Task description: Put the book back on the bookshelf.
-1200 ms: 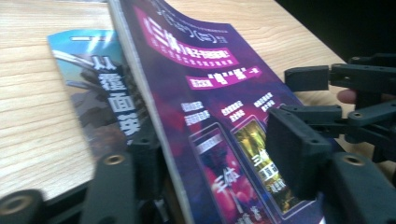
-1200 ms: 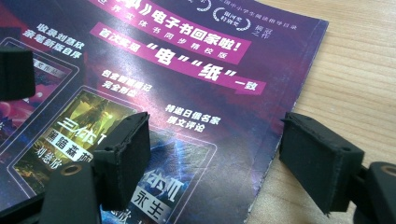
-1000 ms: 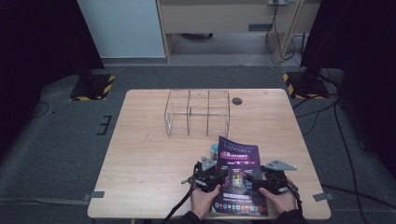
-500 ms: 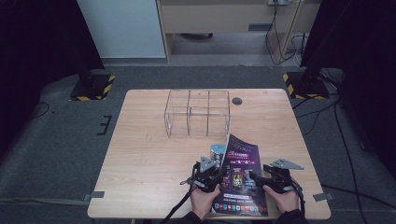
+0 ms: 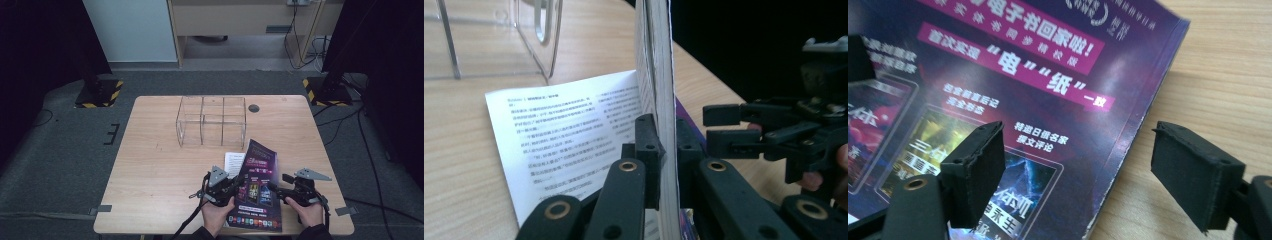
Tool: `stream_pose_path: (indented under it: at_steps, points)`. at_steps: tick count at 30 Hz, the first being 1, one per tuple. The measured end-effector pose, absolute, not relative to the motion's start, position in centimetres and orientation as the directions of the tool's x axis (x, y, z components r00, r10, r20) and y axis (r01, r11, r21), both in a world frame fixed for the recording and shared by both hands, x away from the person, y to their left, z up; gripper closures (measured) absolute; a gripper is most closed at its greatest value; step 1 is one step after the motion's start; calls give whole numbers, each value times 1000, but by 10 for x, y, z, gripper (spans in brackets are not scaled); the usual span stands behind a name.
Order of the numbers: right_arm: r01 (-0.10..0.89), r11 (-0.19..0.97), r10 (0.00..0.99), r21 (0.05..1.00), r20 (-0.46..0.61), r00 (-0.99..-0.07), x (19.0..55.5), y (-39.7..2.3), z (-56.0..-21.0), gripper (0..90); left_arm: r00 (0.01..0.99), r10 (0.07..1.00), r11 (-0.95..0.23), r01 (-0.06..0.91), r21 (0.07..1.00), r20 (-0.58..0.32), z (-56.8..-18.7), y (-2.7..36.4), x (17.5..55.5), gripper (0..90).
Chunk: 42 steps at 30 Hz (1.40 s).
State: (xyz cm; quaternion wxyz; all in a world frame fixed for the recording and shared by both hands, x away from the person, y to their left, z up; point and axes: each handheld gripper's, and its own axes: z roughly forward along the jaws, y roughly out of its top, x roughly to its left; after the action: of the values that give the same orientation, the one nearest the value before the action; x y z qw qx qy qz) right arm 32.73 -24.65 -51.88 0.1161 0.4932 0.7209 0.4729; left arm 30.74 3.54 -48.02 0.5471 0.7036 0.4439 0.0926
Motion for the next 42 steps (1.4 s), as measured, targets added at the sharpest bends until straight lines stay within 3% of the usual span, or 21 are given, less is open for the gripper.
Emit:
stream_pose_path:
  at_steps: [14, 42]
  points:
    - [602, 58, 770, 796, 348, -535, 328, -238, -519, 198, 612, 712, 19, 472, 881, -343, -464, 45, 301, 847]
    - [658, 38, 689, 752, 457, -562, 339, -228, -531, 187, 626, 704, 11, 462, 887, -335, -457, 50, 299, 847]
